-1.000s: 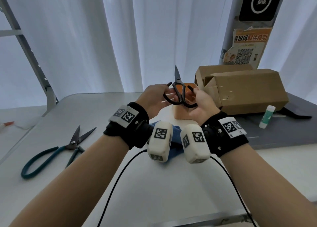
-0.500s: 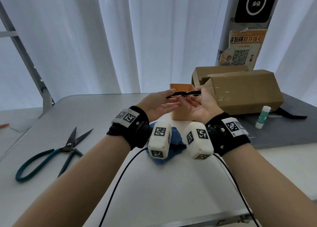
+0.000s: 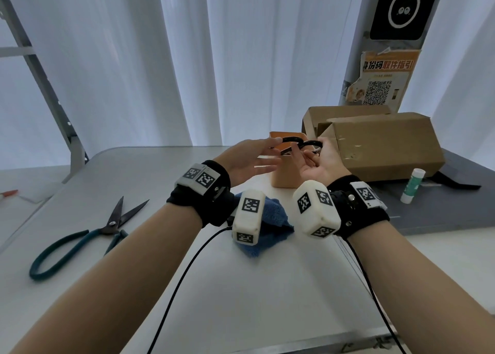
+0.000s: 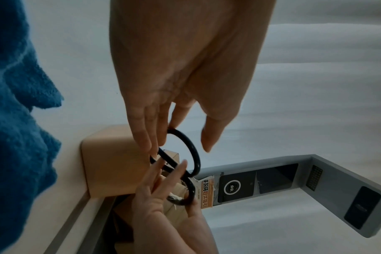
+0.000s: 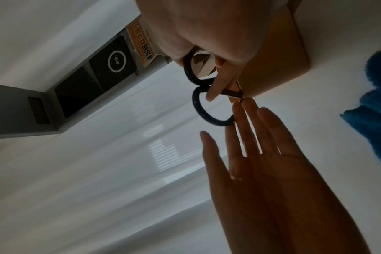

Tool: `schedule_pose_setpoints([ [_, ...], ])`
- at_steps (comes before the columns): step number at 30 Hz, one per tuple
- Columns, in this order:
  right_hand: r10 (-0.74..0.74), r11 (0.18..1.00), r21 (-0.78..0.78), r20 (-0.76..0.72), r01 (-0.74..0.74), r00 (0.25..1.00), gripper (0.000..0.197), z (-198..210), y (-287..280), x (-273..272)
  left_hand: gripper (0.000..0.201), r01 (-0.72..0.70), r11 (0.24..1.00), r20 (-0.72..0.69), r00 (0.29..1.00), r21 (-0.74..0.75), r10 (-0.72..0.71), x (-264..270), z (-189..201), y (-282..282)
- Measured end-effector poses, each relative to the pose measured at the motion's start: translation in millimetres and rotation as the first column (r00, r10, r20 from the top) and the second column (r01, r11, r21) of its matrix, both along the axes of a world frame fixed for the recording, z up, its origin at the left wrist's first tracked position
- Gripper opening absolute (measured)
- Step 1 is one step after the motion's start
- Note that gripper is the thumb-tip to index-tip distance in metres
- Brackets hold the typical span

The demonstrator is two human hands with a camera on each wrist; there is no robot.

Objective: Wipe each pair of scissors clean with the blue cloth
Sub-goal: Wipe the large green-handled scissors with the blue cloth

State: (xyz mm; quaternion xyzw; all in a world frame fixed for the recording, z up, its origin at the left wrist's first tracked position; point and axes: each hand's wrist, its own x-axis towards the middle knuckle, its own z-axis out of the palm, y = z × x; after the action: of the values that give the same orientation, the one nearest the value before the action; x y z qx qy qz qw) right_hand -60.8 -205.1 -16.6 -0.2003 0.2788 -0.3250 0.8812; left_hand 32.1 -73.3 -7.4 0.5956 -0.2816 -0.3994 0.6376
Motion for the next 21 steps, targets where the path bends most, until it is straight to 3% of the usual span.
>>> schedule_pose_setpoints([
  [5,-0.066,0.997,-0.048,0.032,0.067,0.997,0.022,5,3,-1,0.027,0.063,0.998,0.032,0.998,-0.003,-0.063,5,-1,2],
  [12,-0.056,0.997,-0.056,-0.018,0.054,0.998,0.032,-3,0,1,0.044,0.038,0.999,0.018,0.999,0.038,-0.039,2,-5,-5],
  [18,-0.025,0.998,-0.053,-0.178,0.016,0.984,0.039,-8,3,-1,0.045,0.039,0.998,-0.001,0.999,0.038,-0.039,2,-8,-7],
  [21,-0.018,0.999,-0.039,-0.186,0.011,0.982,0.039,-7,16,1,0.034,0.019,0.999,-0.002,1.000,0.051,-0.018,5,-5,-2],
])
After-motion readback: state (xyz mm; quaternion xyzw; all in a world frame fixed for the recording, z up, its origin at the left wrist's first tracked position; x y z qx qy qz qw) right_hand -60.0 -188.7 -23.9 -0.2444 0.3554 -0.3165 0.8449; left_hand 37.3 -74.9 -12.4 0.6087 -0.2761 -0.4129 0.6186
